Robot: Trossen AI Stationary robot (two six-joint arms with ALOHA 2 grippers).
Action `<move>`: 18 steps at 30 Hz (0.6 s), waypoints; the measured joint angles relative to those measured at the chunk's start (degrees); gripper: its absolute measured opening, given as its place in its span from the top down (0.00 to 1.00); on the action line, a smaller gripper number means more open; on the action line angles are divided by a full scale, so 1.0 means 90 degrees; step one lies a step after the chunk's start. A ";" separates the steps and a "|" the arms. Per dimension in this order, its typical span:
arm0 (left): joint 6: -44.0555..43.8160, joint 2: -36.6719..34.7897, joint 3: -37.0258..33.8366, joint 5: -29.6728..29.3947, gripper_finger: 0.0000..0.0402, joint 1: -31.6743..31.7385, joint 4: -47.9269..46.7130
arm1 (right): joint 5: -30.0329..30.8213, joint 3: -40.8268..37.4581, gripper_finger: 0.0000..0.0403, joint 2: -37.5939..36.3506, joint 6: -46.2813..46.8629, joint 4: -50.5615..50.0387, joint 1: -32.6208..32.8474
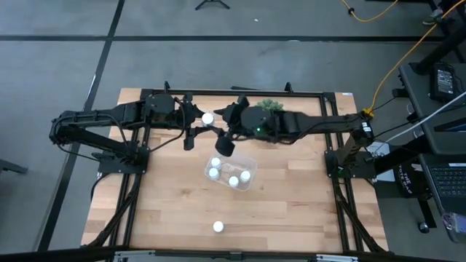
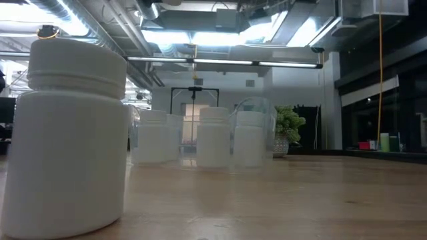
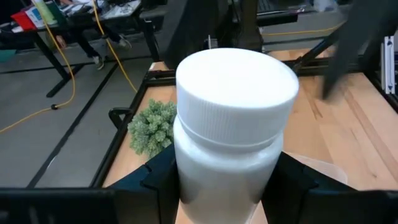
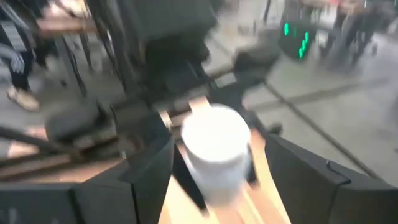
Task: Pick and place pill bottles into a basket
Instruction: Put the white pill bottle into the transparent bin
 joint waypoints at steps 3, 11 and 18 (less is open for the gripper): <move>0.0027 0.0026 0.0000 0.0002 0.59 0.0000 0.0002 | -0.0001 0.0646 0.40 0.0000 0.0212 -0.1238 -0.0005; 0.0063 0.0338 -0.0002 0.0447 0.59 0.0017 0.0093 | -0.0909 0.1982 0.48 -0.0010 0.1043 -0.2992 -0.0303; 0.0066 0.0608 -0.0002 0.0760 0.59 0.0194 0.0522 | -0.1522 0.2077 0.52 0.0095 0.1243 -0.3656 -0.0574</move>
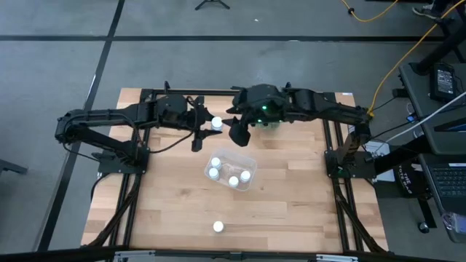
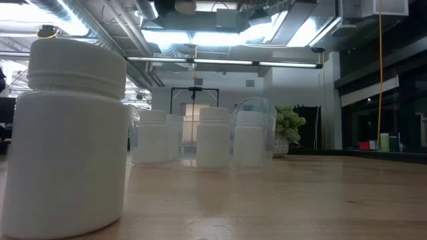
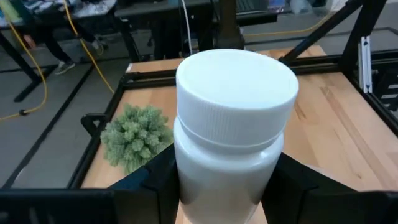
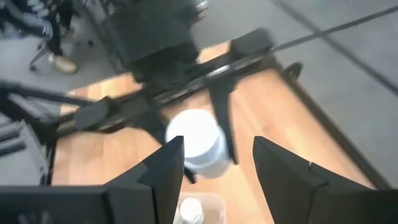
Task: Pick and place pill bottles into a basket
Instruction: Put the white pill bottle into the transparent bin
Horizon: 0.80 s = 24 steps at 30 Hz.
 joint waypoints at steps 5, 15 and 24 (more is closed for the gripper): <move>-0.0044 0.0230 -0.0001 0.0102 0.59 0.0113 0.0052 | -0.0611 -0.0003 0.52 0.0305 -0.0075 -0.0056 -0.0187; 0.0030 0.0354 -0.0024 0.0103 0.60 0.0115 -0.0015 | -0.1465 0.0016 0.52 0.0614 -0.0175 -0.0219 -0.0416; 0.0039 0.0340 -0.0029 0.0165 0.60 0.0200 0.0067 | -0.1880 0.0009 0.51 0.0721 -0.0223 0.0086 -0.0500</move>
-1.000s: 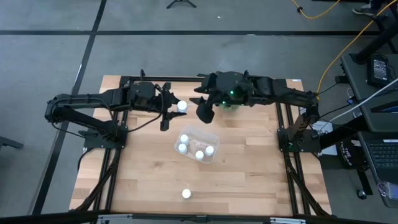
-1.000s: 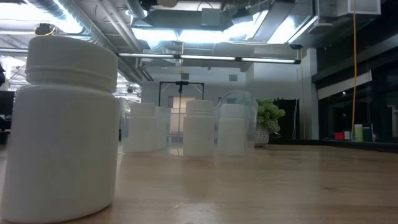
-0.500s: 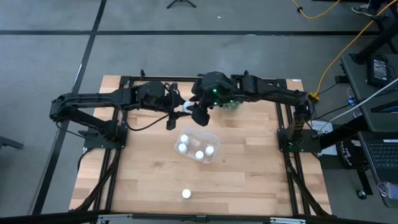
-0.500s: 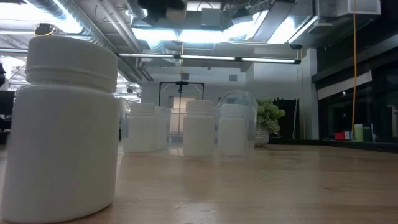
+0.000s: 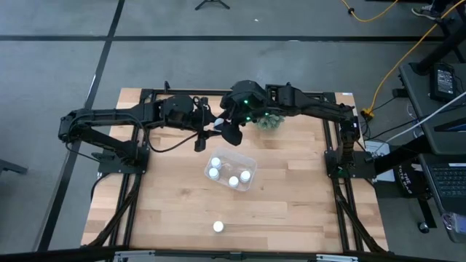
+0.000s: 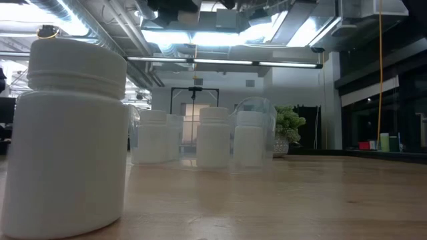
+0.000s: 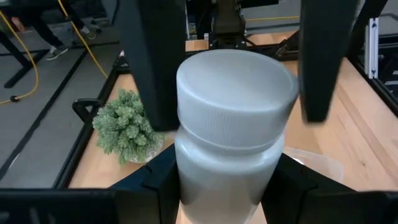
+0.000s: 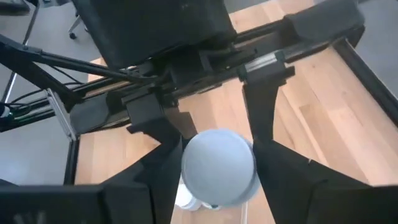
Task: Pick and place pill bottles into a basket
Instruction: Put the white pill bottle into the transparent bin
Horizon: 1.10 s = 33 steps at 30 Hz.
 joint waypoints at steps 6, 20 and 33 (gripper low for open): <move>0.0046 -0.0008 0.0027 0.0010 0.60 -0.0003 0.0190 | -0.0143 0.0119 0.40 0.0020 -0.0200 0.0097 0.0005; 0.0073 -0.0043 0.0039 0.0004 0.60 0.0124 0.0159 | 0.0288 0.0116 0.29 0.0027 -0.0159 -0.0355 0.0027; -0.0018 -0.0044 0.0039 0.0100 0.61 0.0130 0.0176 | 0.0358 0.0116 0.59 0.0025 -0.0299 -0.0367 -0.0014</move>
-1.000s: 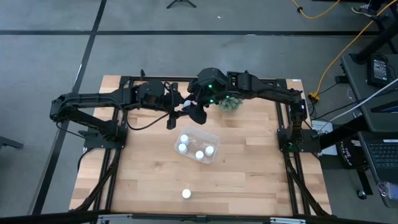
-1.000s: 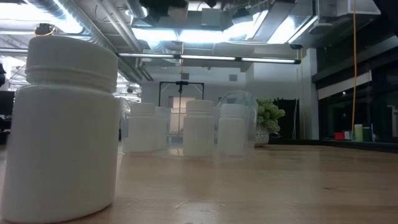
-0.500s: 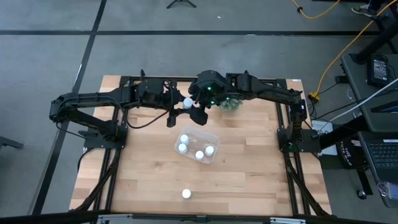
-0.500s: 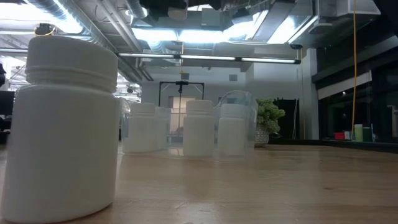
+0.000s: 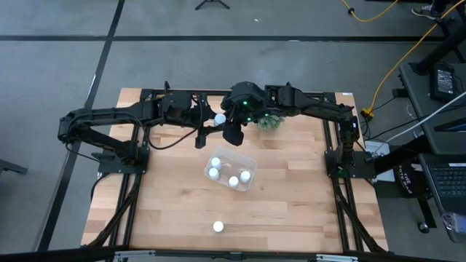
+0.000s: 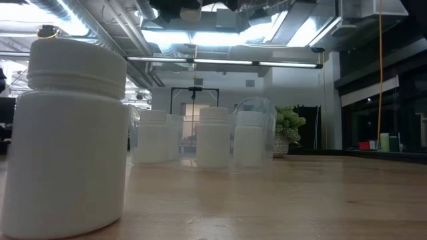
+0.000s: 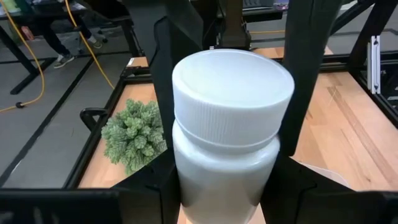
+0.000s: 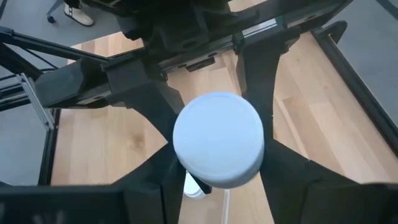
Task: Pick and place pill bottles into a basket
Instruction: Put the white pill bottle into the transparent bin
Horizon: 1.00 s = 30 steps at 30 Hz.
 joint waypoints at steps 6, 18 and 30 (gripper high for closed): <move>0.0141 0.0000 0.0000 -0.0006 0.48 0.0000 0.0022 | 0.0042 0.0000 0.59 0.0000 0.0023 0.0044 -0.0002; 0.0004 -0.0002 0.0000 -0.0022 0.20 0.0180 -0.0083 | 0.0248 0.0407 0.59 -0.0001 -0.0028 -0.0194 0.0004; 0.0295 -0.0379 -0.0005 -0.0347 0.19 0.0794 -0.0898 | 0.0817 0.0603 0.59 -0.0019 0.0150 -0.1534 0.0225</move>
